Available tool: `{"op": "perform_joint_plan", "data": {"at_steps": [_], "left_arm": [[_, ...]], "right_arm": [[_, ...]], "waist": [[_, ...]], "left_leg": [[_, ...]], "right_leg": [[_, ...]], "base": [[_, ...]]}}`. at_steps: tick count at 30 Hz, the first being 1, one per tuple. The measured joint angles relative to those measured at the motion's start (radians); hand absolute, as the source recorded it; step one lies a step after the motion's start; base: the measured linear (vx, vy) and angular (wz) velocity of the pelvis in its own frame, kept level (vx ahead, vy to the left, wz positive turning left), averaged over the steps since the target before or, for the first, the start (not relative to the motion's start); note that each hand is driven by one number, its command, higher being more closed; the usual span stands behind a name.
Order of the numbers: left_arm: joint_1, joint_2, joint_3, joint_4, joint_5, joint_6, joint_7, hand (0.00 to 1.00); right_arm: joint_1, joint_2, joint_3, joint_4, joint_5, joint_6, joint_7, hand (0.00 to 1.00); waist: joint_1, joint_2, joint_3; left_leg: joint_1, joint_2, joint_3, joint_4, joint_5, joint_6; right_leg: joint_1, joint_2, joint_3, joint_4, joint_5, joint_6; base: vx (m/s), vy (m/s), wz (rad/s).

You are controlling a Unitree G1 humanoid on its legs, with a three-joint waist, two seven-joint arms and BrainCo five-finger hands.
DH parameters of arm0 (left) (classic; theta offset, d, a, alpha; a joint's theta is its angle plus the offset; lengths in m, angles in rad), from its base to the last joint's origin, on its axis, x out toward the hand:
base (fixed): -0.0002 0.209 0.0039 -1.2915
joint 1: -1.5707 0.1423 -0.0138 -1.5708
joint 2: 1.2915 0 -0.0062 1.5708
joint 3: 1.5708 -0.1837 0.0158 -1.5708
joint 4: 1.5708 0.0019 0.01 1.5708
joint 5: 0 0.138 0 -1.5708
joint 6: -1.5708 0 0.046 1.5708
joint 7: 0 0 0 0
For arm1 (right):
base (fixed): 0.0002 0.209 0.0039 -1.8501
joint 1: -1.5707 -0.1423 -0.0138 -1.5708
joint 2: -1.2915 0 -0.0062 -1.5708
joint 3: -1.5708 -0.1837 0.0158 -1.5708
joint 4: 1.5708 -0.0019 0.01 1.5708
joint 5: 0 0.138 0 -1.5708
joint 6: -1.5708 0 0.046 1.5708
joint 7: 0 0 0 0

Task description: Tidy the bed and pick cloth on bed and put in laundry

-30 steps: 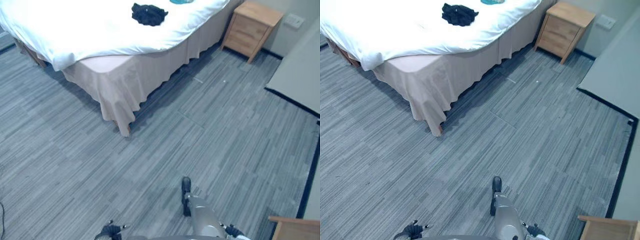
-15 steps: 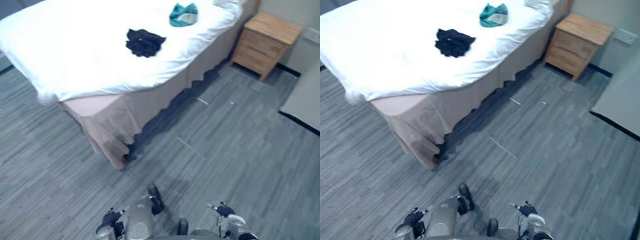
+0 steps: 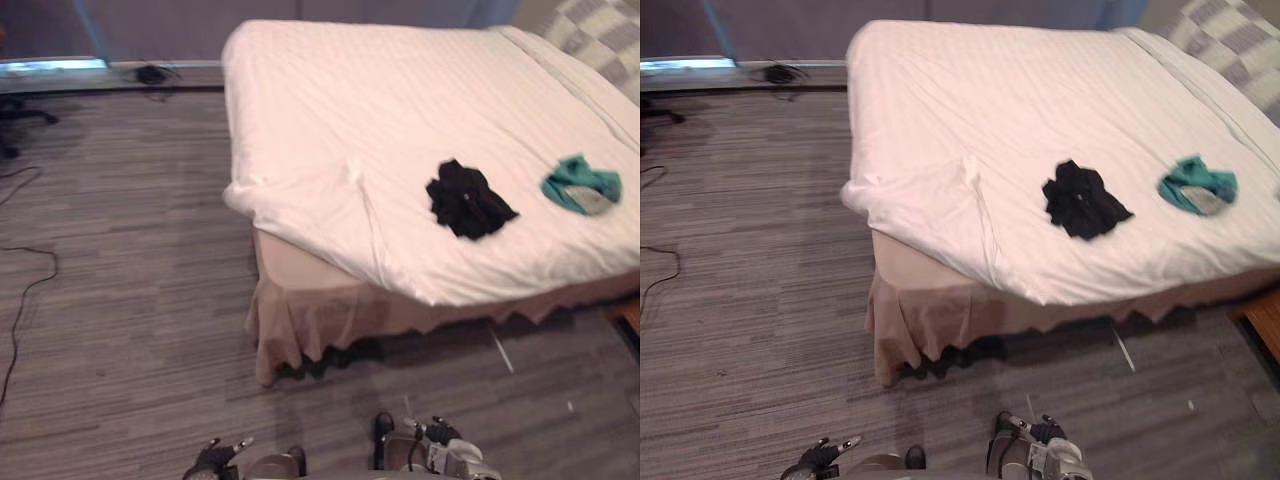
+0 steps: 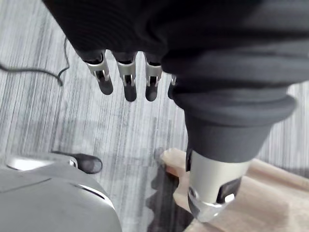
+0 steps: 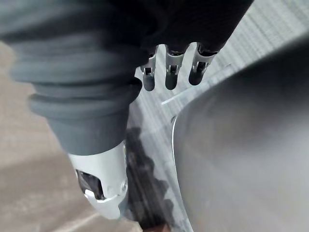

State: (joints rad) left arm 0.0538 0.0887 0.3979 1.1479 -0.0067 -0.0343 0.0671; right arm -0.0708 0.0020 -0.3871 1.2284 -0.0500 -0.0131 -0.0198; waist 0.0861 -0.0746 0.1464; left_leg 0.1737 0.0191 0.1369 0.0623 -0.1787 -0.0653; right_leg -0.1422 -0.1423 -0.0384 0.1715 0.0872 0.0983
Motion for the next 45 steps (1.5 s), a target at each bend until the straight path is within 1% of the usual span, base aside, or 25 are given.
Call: {"op": "perform_joint_plan", "data": {"at_steps": [1,2,3,4,5,6,8,10,12,13,16,18,21,24,25,27,28,29,31,33,35,36,39,41,45], "left_arm": [[-0.008,-0.018,0.012,-0.001,-0.009,-0.005,0.002,0.00],[-0.013,-0.027,0.020,-0.005,-0.015,-0.008,0.002,0.00],[-0.026,-0.051,0.033,-0.021,-0.047,-0.017,0.004,0.00],[-0.034,-0.068,0.042,-0.062,-0.089,-0.021,0.006,0.00],[-0.033,-0.073,0.046,-0.100,-0.111,-0.022,0.008,0.00],[-0.026,-0.073,0.047,-0.208,-0.163,-0.028,0.017,0.00],[-0.010,-0.046,0.049,-0.398,-0.235,-0.074,0.041,0.00],[-0.016,0.043,0.061,-0.662,-0.292,-0.138,0.072,0.00],[-0.051,0.101,0.075,-0.793,-0.304,-0.172,0.091,0.00],[-0.102,0.156,0.077,-0.911,-0.305,-0.209,0.112,0.00],[-0.198,0.212,0.059,-1.055,-0.283,-0.240,0.154,0.00],[-0.249,0.233,0.031,-1.088,-0.258,-0.244,0.176,0.00],[-0.371,0.278,-0.057,-1.095,-0.209,-0.239,0.201,0.00],[-0.540,0.328,-0.158,-1.053,-0.155,-0.220,0.221,0.00],[-0.639,0.365,-0.203,-0.993,-0.131,-0.204,0.223,0.00],[-0.770,0.392,-0.258,-0.904,-0.110,-0.186,0.223,0.00],[-0.874,0.398,-0.306,-0.818,-0.094,-0.169,0.221,0.00],[-0.908,0.399,-0.321,-0.786,-0.087,-0.165,0.221,0.00],[-1.052,0.400,-0.397,-0.613,-0.044,-0.134,0.215,0.00],[-1.119,0.397,-0.437,-0.512,-0.013,-0.117,0.210,0.00],[-1.176,0.394,-0.474,-0.406,0.044,-0.093,0.189,0.00],[-1.199,0.392,-0.486,-0.350,0.087,-0.083,0.184,1.00],[-1.257,0.384,-0.505,-0.260,0.227,-0.084,0.194,1.00],[-1.293,0.387,-0.509,-0.198,0.297,-0.080,0.191,1.00],[-1.254,0.387,-0.496,-0.182,0.368,-0.078,0.146,1.00]], "right_arm": [[-0.002,-0.010,0.000,-0.003,0.000,-0.001,0.000,0.00],[-0.003,-0.010,-0.001,-0.003,0.000,0.000,0.000,0.00],[-0.002,-0.023,-0.006,-0.004,0.001,0.000,-0.003,0.00],[0.006,-0.033,-0.008,-0.007,0.001,0.001,-0.005,0.00],[0.015,-0.034,-0.008,-0.011,0.001,0.001,-0.007,0.00],[0.043,-0.031,-0.007,-0.038,0.002,-0.001,-0.018,0.00],[0.074,-0.031,0.002,-0.073,0.010,-0.011,-0.028,0.00],[0.112,-0.027,0.014,-0.115,0.016,-0.030,-0.031,0.00],[0.136,-0.029,0.032,-0.134,0.030,-0.038,-0.032,0.00],[0.151,-0.031,0.044,-0.157,0.036,-0.045,-0.033,0.00],[0.154,-0.042,0.045,-0.176,0.040,-0.042,-0.032,0.00],[0.154,-0.039,0.046,-0.196,0.041,-0.040,-0.029,0.00],[0.145,-0.038,0.045,-0.213,0.043,-0.026,-0.026,0.00],[0.127,-0.041,0.048,-0.250,0.059,-0.024,-0.031,0.00],[0.112,-0.040,0.055,-0.273,0.079,-0.025,-0.039,0.00],[0.100,-0.044,0.082,-0.301,0.096,-0.034,-0.048,0.00],[0.095,-0.047,0.098,-0.321,0.122,-0.047,-0.051,0.00],[0.094,-0.047,0.108,-0.330,0.129,-0.051,-0.053,0.00],[0.092,-0.047,0.156,-0.363,0.170,-0.070,-0.068,0.00],[0.090,-0.043,0.165,-0.379,0.195,-0.078,-0.070,0.00],[0.087,-0.042,0.170,-0.390,0.219,-0.092,-0.075,0.00],[0.083,-0.041,0.170,-0.391,0.236,-0.098,-0.082,0.00],[0.075,-0.043,0.170,-0.390,0.266,-0.103,-0.096,0.00],[0.075,-0.045,0.170,-0.389,0.276,-0.103,-0.096,0.00],[0.072,-0.072,0.155,-0.398,0.276,-0.103,-0.095,0.00]], "waist": [[-0.007,0.027,-0.007],[-0.014,0.040,-0.006],[-0.018,0.064,-0.006],[-0.020,0.077,-0.009],[-0.018,0.079,-0.010],[-0.017,0.078,-0.011],[-0.015,0.068,-0.016],[-0.016,0.061,-0.024],[-0.016,0.054,-0.036],[-0.015,0.055,-0.037],[-0.017,0.058,-0.036],[-0.017,0.063,-0.033],[-0.022,0.057,-0.027],[-0.054,0.052,0.017],[-0.073,0.046,0.033],[-0.079,0.039,0.063],[-0.094,0.039,0.091],[-0.100,0.039,0.099],[-0.129,0.038,0.137],[-0.136,0.039,0.163],[-0.150,0.040,0.181],[-0.157,0.039,0.193],[-0.160,0.040,0.225],[-0.157,0.042,0.226],[-0.158,0.042,0.226]], "left_leg": [[-0.006,0.030,0.001,0.011,-0.008,-0.012],[-0.008,0.041,0.000,0.007,-0.009,-0.013],[-0.012,0.065,0.000,0.003,-0.010,-0.016],[-0.010,0.083,0.002,-0.001,-0.008,-0.019],[-0.008,0.091,0.002,-0.004,-0.007,-0.020],[-0.007,0.105,0.002,-0.008,-0.004,-0.026],[-0.020,0.114,0.006,-0.008,0.000,-0.032],[-0.045,0.118,0.017,0.000,0.001,-0.034],[-0.076,0.121,0.032,0.016,-0.004,-0.040],[-0.110,0.126,0.057,0.029,-0.002,-0.042],[-0.163,0.121,0.092,0.056,0.000,-0.045],[-0.197,0.118,0.114,0.068,0.000,-0.045],[-0.272,0.120,0.154,0.097,-0.003,-0.048],[-0.340,0.124,0.179,0.134,-0.008,-0.049],[-0.387,0.126,0.193,0.157,-0.014,-0.046],[-0.436,0.137,0.223,0.191,-0.025,-0.045],[-0.477,0.142,0.224,0.220,-0.032,-0.040],[-0.490,0.145,0.225,0.228,-0.034,-0.040],[-0.551,0.165,0.230,0.259,-0.036,-0.041],[-0.575,0.179,0.245,0.269,-0.033,-0.036],[-0.606,0.188,0.265,0.276,-0.025,-0.045],[-0.626,0.191,0.269,0.284,-0.021,-0.047],[-0.636,0.199,0.269,0.287,-0.023,-0.040],[-0.625,0.219,0.266,0.269,-0.004,-0.041],[-0.572,0.219,0.250,0.228,0.024,-0.050]], "right_leg": [[0.029,0.022,-0.030,-0.053,-0.003,-0.006],[0.044,0.030,-0.046,-0.078,-0.007,-0.011],[0.059,0.051,-0.066,-0.107,-0.004,-0.020],[0.071,0.066,-0.078,-0.122,-0.003,-0.030],[0.076,0.073,-0.083,-0.127,-0.004,-0.032],[0.084,0.085,-0.095,-0.137,-0.003,-0.037],[0.083,0.094,-0.096,-0.151,0.004,-0.051],[0.074,0.097,-0.096,-0.171,0.016,-0.061],[0.058,0.097,-0.096,-0.190,0.029,-0.064],[0.041,0.094,-0.095,-0.213,0.052,-0.067],[-0.003,0.086,-0.074,-0.231,0.085,-0.064],[-0.041,0.084,-0.053,-0.233,0.099,-0.064],[-0.121,0.090,-0.009,-0.246,0.133,-0.069],[-0.187,0.092,0.024,-0.246,0.157,-0.066],[-0.231,0.093,0.044,-0.246,0.172,-0.058],[-0.276,0.096,0.070,-0.246,0.190,-0.044],[-0.305,0.096,0.075,-0.247,0.202,-0.047],[-0.316,0.096,0.076,-0.247,0.206,-0.043],[-0.363,0.103,0.102,-0.248,0.228,-0.020],[-0.386,0.108,0.122,-0.248,0.242,-0.002],[-0.419,0.108,0.132,-0.263,0.269,0.001],[-0.436,0.108,0.144,-0.269,0.279,0.011],[-0.444,0.110,0.149,-0.270,0.286,0.003],[-0.441,0.127,0.149,-0.270,0.322,0.035],[-0.389,0.128,0.147,-0.270,0.324,0.032]], "base": [[0.19,-0.219,0.23],[0.20,-0.248,0.34],[0.14,-0.204,0.29],[0.10,-0.182,0.22],[0.06,-0.138,0.18],[0.02,-0.113,0.08],[-0.04,-0.095,0.01],[-0.08,-0.055,-0.04],[-0.06,-0.021,0.00],[-0.06,-0.016,0.02],[-0.06,0.006,-0.12],[-0.05,0.005,-0.32],[-0.06,-0.037,-0.40],[-0.06,-0.032,-0.24],[-0.10,-0.016,-0.23],[-0.15,0.000,-0.26],[-0.14,0.005,-0.12],[-0.15,0.011,0.01],[-0.13,0.020,0.04],[-0.08,0.021,0.02],[-0.07,0.028,0.03],[-0.07,0.041,-0.01],[-0.06,0.032,0.01],[-0.05,0.001,0.04],[0.00,-0.009,0.16]]}}
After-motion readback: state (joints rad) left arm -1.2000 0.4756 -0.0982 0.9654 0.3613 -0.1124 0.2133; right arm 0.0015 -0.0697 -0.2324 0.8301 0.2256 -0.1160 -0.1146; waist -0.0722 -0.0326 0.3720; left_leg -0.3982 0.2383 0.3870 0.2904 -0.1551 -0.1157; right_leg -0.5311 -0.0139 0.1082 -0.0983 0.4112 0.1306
